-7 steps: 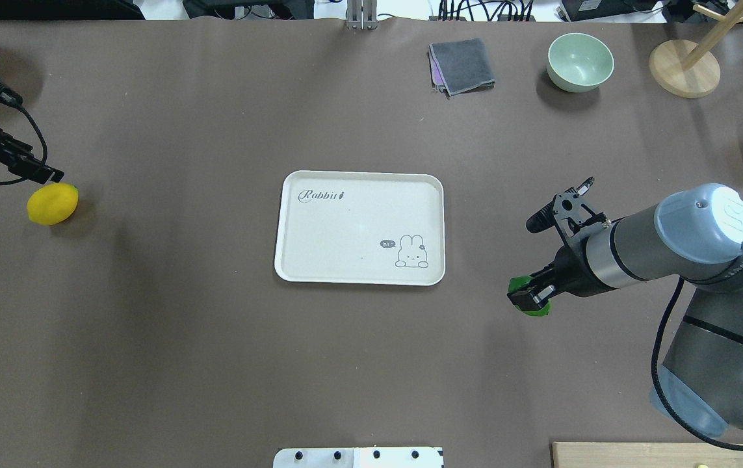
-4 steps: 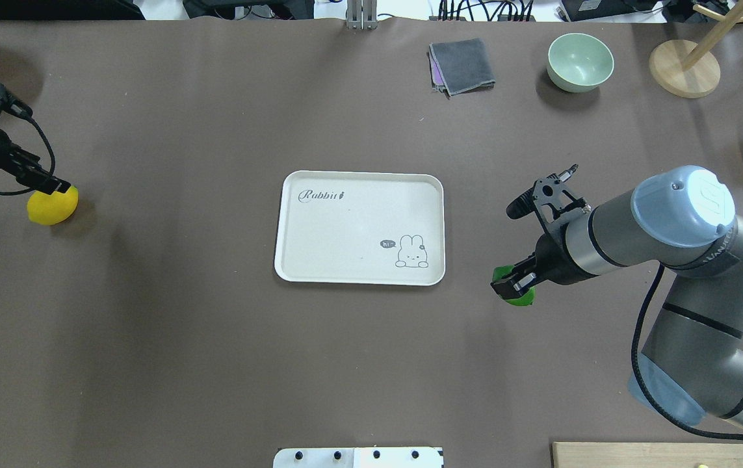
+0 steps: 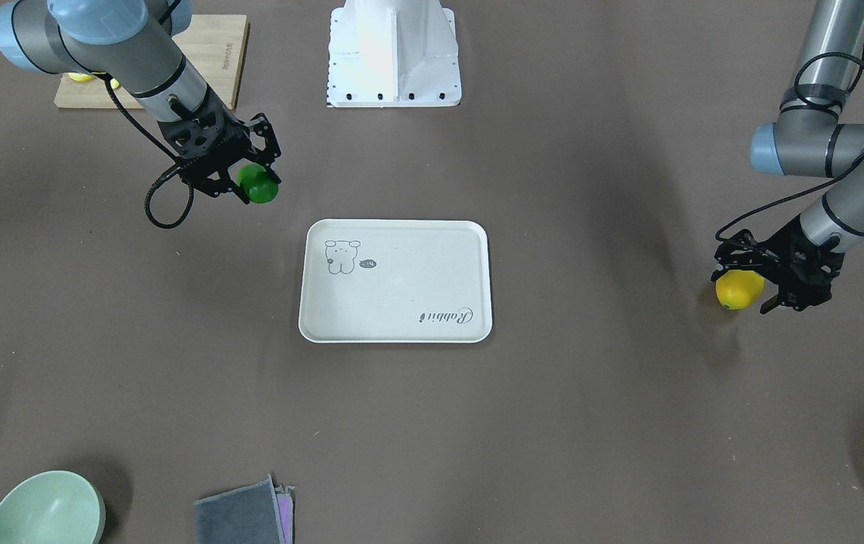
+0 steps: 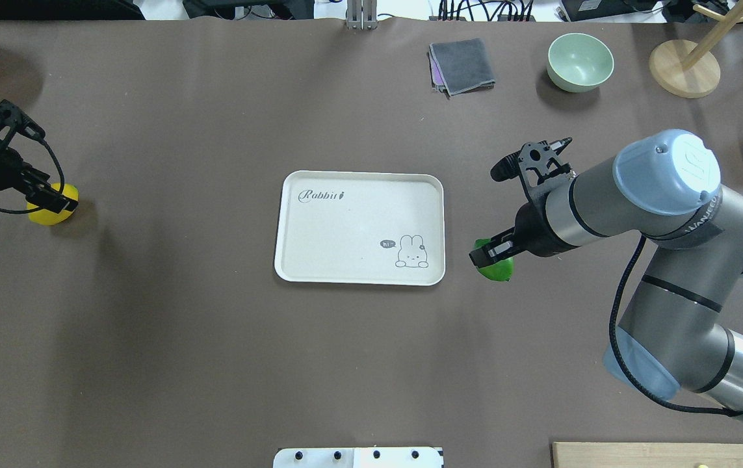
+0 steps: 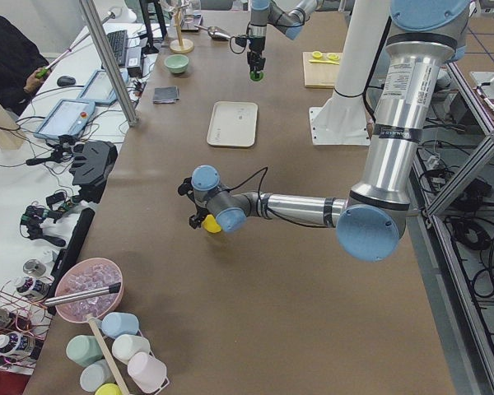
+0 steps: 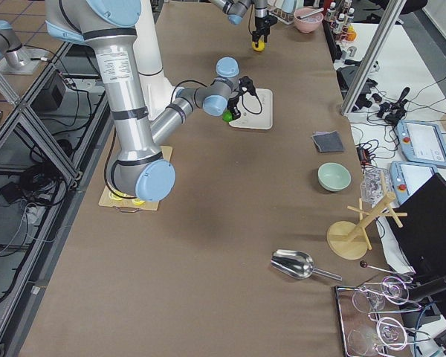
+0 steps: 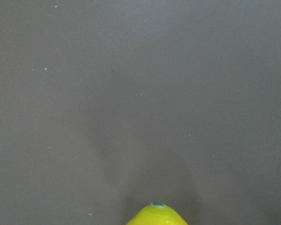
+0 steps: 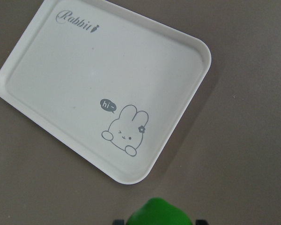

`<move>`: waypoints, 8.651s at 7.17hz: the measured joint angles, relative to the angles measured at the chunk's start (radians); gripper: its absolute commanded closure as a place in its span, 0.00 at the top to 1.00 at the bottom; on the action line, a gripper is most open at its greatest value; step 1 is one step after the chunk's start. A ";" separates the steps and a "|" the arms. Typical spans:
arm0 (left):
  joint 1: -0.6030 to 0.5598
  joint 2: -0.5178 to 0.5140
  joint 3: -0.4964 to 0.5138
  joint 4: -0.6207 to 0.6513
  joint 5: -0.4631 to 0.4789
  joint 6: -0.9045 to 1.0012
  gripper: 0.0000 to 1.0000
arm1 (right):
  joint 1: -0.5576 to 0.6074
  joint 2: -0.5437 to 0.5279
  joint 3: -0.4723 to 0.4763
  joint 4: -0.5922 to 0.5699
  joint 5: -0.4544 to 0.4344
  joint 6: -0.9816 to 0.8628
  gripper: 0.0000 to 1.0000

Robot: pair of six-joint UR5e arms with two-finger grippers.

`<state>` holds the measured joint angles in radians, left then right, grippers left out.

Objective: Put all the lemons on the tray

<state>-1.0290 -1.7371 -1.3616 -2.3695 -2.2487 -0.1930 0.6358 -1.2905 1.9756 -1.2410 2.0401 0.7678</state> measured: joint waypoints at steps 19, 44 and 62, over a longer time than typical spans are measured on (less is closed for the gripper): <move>0.428 -0.454 -0.074 0.040 0.374 -1.330 0.00 | 0.009 0.337 -0.487 0.153 -0.099 0.539 0.00; -0.324 0.041 -0.391 0.588 0.035 -0.069 0.98 | 0.706 -0.256 -0.061 -0.503 0.165 -0.771 1.00; -0.542 0.180 -0.347 0.679 -0.112 0.029 0.98 | 0.945 -0.414 -0.147 -0.575 0.320 -0.938 1.00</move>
<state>-1.5709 -1.5571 -1.7088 -1.6905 -2.3608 -0.1641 1.5804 -1.7043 1.8283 -1.8162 2.3605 -0.1704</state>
